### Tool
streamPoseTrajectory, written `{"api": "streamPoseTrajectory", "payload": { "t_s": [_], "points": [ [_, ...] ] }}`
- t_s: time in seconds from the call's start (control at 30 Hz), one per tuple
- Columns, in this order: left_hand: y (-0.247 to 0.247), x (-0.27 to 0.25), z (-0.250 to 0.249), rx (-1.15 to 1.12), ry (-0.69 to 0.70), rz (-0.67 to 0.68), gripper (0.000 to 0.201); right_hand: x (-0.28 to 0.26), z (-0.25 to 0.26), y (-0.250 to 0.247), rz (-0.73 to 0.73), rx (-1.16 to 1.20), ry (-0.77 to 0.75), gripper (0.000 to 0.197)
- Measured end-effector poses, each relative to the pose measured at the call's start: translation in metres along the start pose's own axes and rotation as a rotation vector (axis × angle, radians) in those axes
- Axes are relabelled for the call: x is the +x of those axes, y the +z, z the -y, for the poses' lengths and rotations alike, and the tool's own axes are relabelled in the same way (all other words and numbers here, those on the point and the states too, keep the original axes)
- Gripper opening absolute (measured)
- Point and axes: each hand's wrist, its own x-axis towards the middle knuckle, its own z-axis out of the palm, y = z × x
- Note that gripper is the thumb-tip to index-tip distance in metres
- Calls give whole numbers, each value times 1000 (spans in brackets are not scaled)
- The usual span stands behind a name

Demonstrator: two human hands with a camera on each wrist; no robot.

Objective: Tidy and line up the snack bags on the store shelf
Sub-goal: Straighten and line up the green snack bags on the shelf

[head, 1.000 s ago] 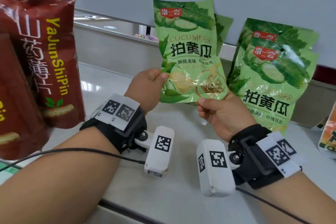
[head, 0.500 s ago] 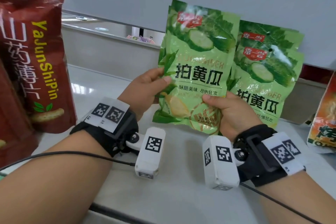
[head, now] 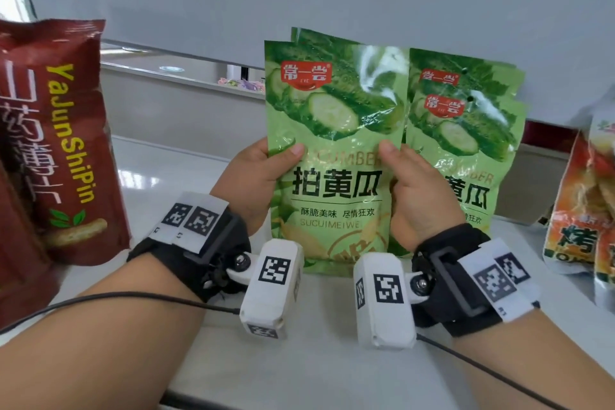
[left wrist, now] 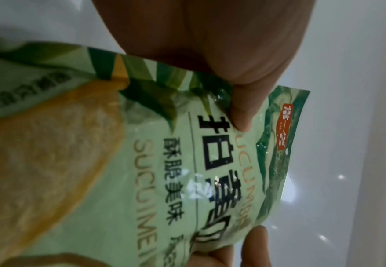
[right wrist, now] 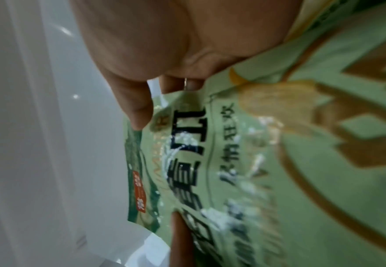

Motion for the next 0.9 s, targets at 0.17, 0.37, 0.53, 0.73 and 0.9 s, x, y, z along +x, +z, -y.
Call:
{"api": "streamPoseTrajectory", "payload": {
  "t_s": [0.17,0.37,0.53,0.73,0.9],
  "points": [
    [1,0,-1,-14,-21,19,14,0,6,2,-32,-80,-101,17],
    [1,2,-1,-48,-52,-35,14,-2,4,-3,-4,-120,-143,28],
    [-1,5,-5,-127,-23,-43,21,-1,1,-9,-13,-150,-165,21],
    [-4,9,-21,-278,71,-24,33,0,8,3,6,-183,-192,31],
    [-10,13,-19,-290,94,27,34,3,20,22,72,-69,-270,54]
  ]
}}
